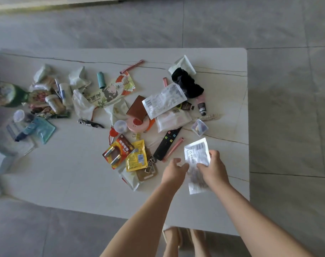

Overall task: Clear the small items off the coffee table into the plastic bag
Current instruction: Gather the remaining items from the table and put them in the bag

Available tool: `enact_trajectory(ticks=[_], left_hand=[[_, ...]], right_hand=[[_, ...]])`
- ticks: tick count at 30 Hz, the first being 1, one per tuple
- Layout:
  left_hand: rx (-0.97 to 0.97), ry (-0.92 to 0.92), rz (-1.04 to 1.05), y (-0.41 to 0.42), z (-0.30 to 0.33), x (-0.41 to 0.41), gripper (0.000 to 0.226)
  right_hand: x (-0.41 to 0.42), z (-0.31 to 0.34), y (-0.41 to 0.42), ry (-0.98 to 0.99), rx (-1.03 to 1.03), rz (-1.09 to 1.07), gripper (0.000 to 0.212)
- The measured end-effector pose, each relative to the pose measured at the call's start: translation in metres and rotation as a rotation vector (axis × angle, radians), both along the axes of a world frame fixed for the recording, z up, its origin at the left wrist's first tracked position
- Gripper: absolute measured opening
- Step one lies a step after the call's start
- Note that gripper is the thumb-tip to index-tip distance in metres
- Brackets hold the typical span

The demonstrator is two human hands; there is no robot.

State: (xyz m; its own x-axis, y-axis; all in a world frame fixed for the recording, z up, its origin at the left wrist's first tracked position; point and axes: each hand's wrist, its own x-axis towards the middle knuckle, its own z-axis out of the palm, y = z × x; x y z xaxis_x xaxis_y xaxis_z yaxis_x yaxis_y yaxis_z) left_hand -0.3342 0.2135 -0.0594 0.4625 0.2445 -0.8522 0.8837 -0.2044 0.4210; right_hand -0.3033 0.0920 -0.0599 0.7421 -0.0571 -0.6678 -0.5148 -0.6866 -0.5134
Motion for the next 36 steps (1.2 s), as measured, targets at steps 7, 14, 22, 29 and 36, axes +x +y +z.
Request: enact_trajectory(ticks=[7,14,22,29,36], left_hand=[[0.415,-0.085,-0.104,0.043,-0.016,0.039,0.04],[0.559,-0.11,-0.15,0.046,-0.037,0.052,0.04],[0.576,-0.085,-0.314,0.052,-0.041,0.054,0.054],[0.524,-0.005,-0.36,0.065,-0.04,0.049,0.033],[0.367,-0.05,-0.21,0.063,-0.031,0.029,0.026]], right_hand=[[0.021,-0.01,0.001,-0.032,0.007,0.04,0.034],[0.022,-0.027,-0.004,0.004,0.003,0.059,0.023],[0.027,-0.028,0.001,-0.001,-0.026,0.089,0.015],[0.024,-0.02,0.002,0.015,-0.041,0.102,0.018],[0.018,-0.005,0.001,0.022,-0.054,0.091,0.018]])
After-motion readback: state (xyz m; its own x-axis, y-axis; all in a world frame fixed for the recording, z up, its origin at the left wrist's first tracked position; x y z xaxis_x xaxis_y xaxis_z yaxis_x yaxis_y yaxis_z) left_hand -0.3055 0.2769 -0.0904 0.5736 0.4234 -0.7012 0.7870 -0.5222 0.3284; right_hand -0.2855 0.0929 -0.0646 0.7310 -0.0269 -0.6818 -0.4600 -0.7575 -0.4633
